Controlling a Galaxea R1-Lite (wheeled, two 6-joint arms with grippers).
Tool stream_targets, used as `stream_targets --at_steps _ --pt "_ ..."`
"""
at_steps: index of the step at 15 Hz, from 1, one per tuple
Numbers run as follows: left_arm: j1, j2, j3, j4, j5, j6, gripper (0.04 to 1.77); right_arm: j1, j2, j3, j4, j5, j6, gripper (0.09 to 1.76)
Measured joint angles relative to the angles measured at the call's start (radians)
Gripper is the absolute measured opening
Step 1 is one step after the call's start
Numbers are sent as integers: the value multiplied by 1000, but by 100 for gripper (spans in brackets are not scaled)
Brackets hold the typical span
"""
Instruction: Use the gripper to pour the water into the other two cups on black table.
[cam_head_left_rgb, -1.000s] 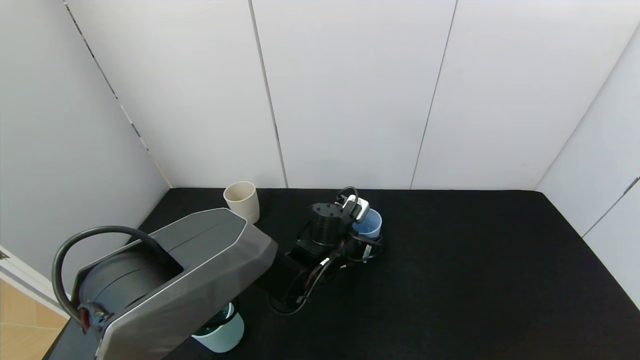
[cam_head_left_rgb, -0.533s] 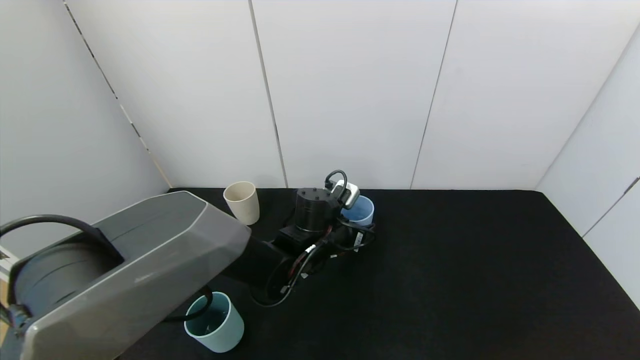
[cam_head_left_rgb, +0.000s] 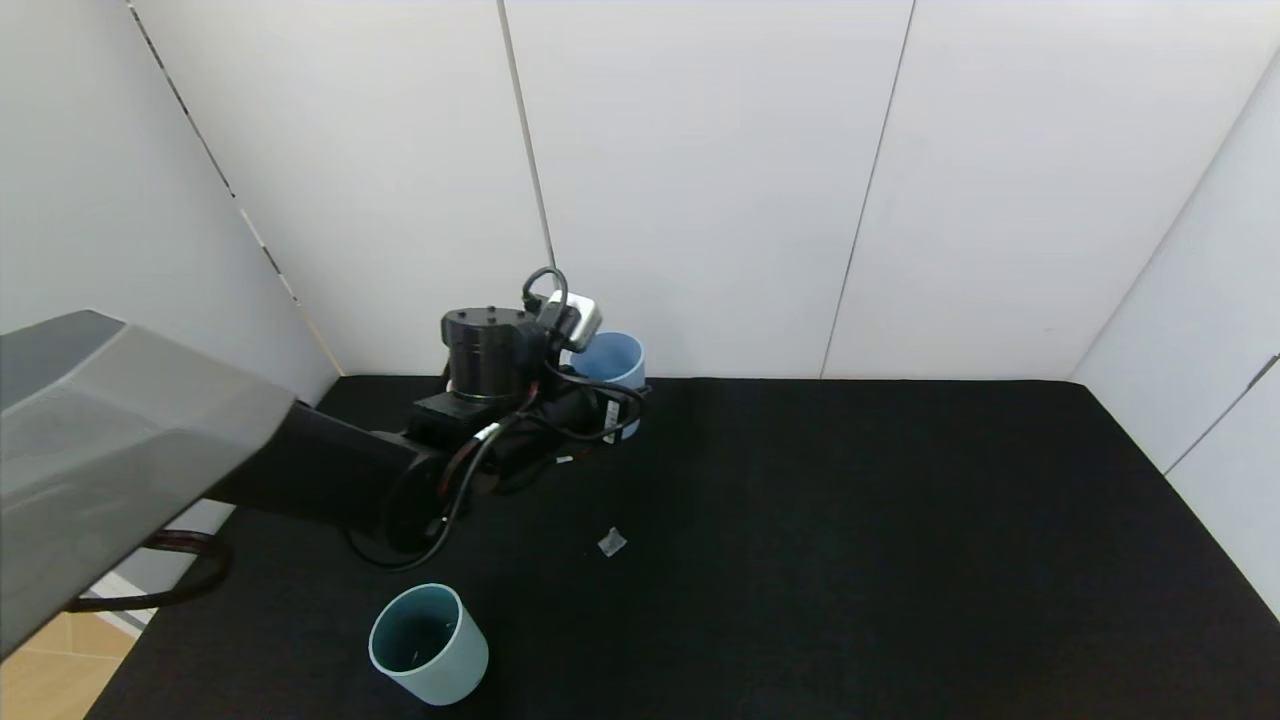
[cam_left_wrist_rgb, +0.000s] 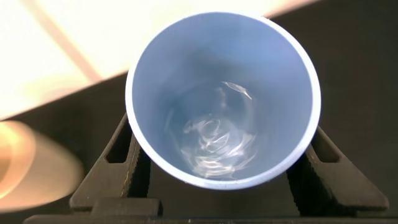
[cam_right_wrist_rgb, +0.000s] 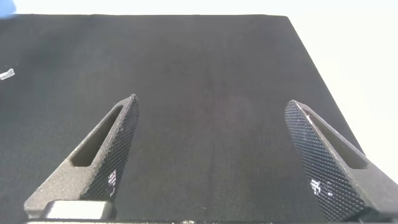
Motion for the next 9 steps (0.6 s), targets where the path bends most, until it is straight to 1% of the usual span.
stream_targets --at_steps 2,7,9 --pt "60 -55 29 36 -14 2 123 0 0 0 0 0 0 171" --pt "233 -163 85 68 -78 5 123 0 0 0 0 0 0 171" --pt "300 -193 96 106 -102 8 123 0 0 0 0 0 0 171"
